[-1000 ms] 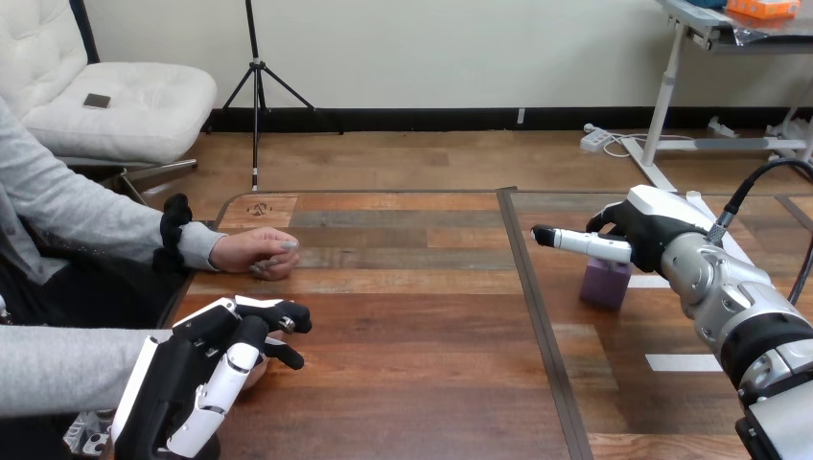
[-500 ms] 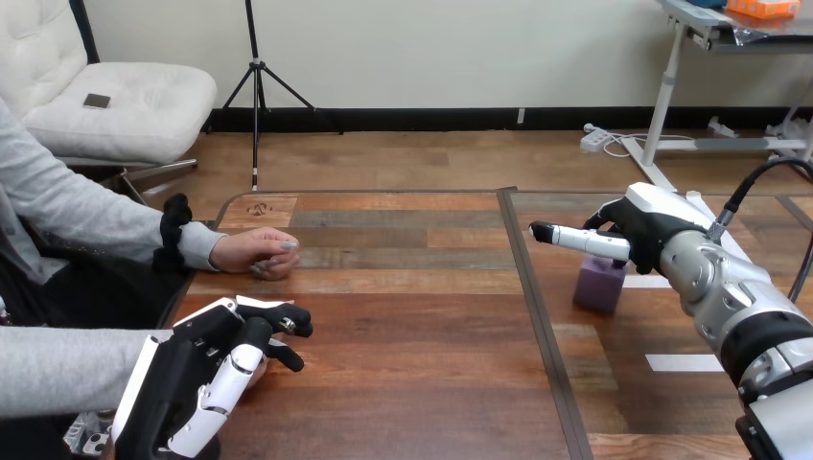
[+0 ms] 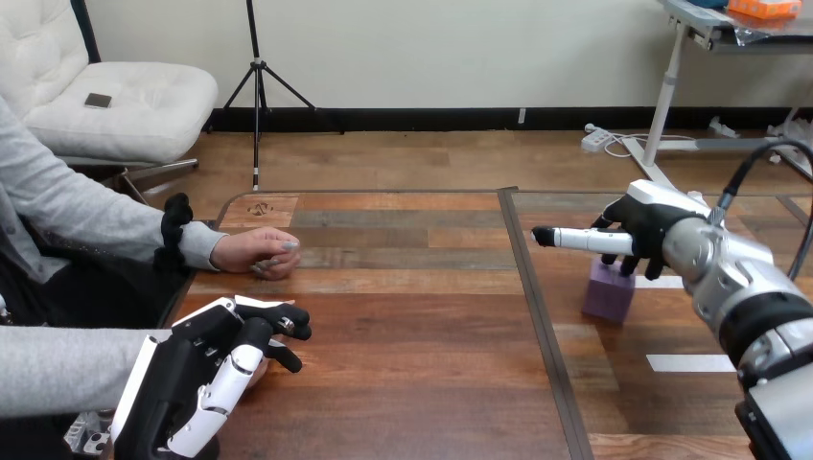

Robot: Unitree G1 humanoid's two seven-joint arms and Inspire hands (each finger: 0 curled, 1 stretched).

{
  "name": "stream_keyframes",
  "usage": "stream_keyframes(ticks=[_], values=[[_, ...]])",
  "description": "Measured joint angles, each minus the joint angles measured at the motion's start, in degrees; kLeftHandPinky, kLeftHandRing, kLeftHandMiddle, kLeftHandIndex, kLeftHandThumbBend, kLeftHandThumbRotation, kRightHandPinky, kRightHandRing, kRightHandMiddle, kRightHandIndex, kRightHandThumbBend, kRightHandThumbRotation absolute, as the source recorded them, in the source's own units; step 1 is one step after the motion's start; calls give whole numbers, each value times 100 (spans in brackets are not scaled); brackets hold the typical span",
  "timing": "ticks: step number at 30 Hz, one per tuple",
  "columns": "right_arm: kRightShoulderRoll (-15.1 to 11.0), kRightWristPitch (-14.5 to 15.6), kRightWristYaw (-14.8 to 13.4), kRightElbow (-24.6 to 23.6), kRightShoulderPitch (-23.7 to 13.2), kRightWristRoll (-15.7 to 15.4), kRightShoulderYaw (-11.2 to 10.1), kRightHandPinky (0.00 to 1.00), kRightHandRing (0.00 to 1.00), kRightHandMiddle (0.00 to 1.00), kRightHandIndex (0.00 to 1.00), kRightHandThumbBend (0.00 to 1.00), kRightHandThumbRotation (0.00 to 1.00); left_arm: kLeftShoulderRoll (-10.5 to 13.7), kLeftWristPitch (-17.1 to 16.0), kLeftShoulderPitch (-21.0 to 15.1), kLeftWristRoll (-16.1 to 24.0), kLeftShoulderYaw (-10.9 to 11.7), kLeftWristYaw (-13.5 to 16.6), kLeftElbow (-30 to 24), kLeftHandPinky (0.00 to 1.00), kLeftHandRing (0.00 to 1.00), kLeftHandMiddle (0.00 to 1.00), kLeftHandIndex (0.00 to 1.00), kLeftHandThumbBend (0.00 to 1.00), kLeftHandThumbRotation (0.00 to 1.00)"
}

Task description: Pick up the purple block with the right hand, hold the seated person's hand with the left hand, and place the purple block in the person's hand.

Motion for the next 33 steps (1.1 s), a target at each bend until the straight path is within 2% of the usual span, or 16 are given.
stream_keyframes(ticks=[10, 20, 28, 33], values=[[-93, 41, 437, -38, -122, 34, -23, 50, 65, 70, 70, 100, 85, 0, -78, -92, -35, 10, -92, 133, 43, 61, 60, 48, 42, 51], [-187, 10, 748, -81, -189, -27, 3, 55, 67, 70, 69, 100, 87, -5, -78, -108, -34, 10, -92, 145, 43, 59, 59, 48, 43, 49], [-210, 4, 823, -131, -258, 35, -59, 53, 65, 69, 70, 100, 82, -7, -111, -114, -33, 12, -100, 161, 43, 58, 59, 48, 41, 48], [-239, -10, 830, -221, -283, 113, -127, 48, 62, 67, 71, 100, 79, -8, -138, -123, -27, 12, -88, 169, 42, 58, 59, 47, 42, 48]])
